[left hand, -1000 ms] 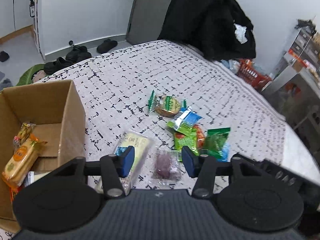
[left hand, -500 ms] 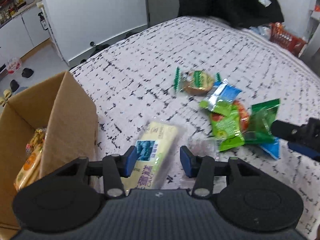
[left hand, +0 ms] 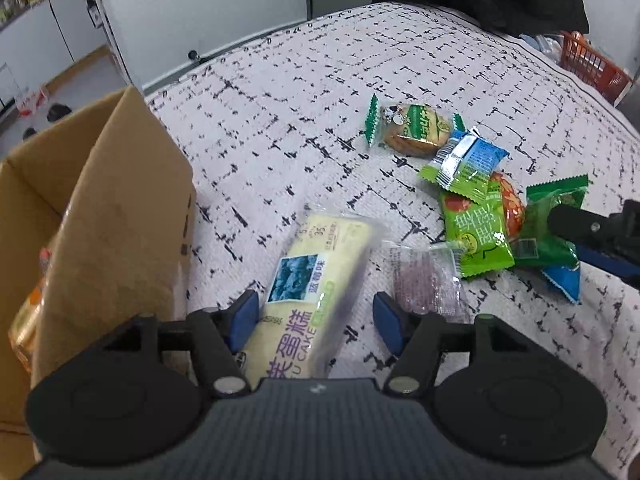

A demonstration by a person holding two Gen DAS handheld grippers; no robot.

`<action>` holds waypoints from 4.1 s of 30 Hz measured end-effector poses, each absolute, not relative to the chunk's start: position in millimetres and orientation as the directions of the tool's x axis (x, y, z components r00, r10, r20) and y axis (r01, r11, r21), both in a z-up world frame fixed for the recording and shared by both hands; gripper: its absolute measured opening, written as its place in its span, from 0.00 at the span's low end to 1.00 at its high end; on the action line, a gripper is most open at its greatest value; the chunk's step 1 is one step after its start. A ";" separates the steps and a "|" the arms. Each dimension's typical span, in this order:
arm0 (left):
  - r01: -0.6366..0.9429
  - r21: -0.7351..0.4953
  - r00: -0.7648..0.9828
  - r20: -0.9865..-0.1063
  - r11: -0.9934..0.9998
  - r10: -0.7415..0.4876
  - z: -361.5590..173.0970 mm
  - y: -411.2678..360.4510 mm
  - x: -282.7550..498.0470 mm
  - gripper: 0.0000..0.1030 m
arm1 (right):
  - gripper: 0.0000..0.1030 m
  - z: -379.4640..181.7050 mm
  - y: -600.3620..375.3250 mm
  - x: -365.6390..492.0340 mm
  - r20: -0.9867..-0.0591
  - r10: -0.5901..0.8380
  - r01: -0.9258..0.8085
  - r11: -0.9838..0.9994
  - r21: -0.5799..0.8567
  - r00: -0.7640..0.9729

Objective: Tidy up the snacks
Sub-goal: 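Close left tool on the cream cake bar while right tool grips the green packet, then carry the cream cake bar and green packet in both tools over the box, then open left tool to drop the cake bar while right tool releases the green packet, then move left tool to the purple clear-wrapped snack while right tool approaches the blue packet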

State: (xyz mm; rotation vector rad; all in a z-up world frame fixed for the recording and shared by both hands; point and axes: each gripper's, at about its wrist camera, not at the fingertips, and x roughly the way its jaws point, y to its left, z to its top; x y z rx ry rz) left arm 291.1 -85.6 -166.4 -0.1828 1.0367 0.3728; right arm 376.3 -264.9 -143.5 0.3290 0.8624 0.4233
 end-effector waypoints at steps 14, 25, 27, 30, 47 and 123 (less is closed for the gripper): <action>-0.358 -0.141 0.530 -0.845 0.923 0.076 -147.2 -77.6 266.3 0.28 | 0.08 -130.8 -268.6 361.4 -0.657 0.459 -0.221 0.882 0.416 0.597; -0.311 -0.226 0.619 -0.785 0.923 0.016 -103.4 -77.0 245.4 0.27 | 0.08 -100.3 -263.5 331.0 -0.637 0.446 -0.202 0.885 0.420 0.628; -0.305 -0.237 0.630 -0.777 0.922 0.008 -96.0 -75.0 240.9 0.27 | 0.08 -93.9 -260.4 322.5 -0.633 0.448 -0.199 0.883 0.426 0.632; -0.293 -0.256 0.650 -0.760 0.921 -0.005 -85.1 -71.2 232.5 0.27 | 0.08 -82.9 -256.5 310.3 -0.626 0.447 -0.195 0.881 0.431 0.639; -0.304 -0.326 0.725 -0.689 0.895 -0.004 -41.2 -22.2 186.5 0.27 | 0.08 -31.2 -203.1 267.9 -0.586 0.466 -0.262 0.878 0.401 0.663; -0.408 -0.385 0.692 -0.722 0.828 0.006 -50.9 76.3 157.6 1.00 | 0.58 -38.6 -162.9 248.7 -0.642 0.457 -0.278 0.888 0.366 0.615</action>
